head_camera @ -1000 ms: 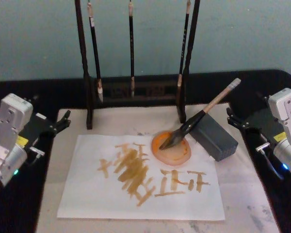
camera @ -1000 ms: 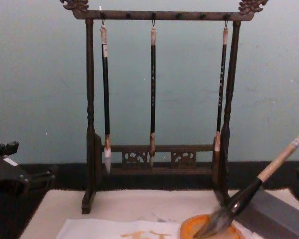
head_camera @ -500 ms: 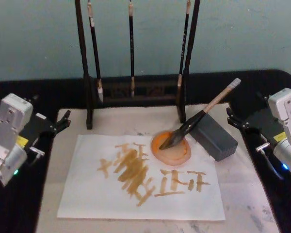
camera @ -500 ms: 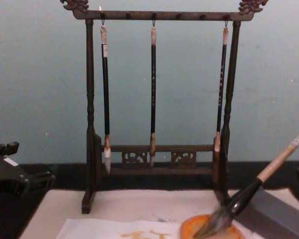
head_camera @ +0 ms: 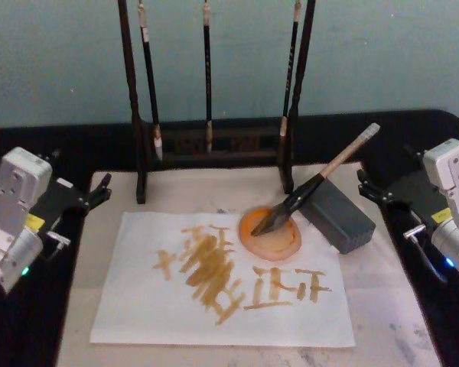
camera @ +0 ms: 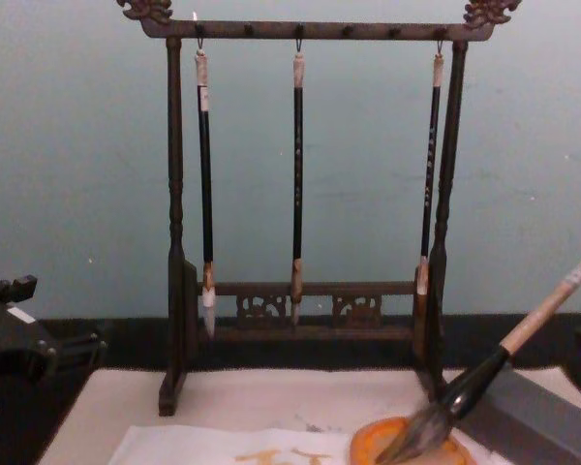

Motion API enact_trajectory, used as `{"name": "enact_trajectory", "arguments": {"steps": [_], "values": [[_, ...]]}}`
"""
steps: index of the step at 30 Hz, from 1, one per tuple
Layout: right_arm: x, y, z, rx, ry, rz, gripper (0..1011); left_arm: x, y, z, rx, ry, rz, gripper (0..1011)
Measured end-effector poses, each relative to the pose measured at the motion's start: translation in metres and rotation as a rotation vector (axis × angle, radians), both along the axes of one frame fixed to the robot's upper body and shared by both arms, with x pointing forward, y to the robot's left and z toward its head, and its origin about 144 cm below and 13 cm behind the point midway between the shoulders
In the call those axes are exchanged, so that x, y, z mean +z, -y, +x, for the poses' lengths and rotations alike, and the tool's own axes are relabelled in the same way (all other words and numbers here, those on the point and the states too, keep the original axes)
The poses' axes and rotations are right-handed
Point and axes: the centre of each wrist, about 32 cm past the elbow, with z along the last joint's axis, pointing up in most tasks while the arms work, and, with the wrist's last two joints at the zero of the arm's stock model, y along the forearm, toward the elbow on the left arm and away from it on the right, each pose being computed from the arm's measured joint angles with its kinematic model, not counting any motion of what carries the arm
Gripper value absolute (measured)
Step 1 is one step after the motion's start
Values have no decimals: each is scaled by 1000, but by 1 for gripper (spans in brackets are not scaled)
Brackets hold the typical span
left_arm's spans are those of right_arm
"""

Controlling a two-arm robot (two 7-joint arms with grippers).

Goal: Pick up the brush from the inkstone, write on the paper, then place the brush back to its original position.

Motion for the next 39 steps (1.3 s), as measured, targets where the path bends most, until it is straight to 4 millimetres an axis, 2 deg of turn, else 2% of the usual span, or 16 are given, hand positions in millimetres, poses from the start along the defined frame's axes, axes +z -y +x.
{"name": "enact_trajectory", "arguments": {"steps": [39], "values": [[0, 0, 0, -1, 0, 1, 1000, 0, 0, 0, 0, 0, 0, 1010]]}}
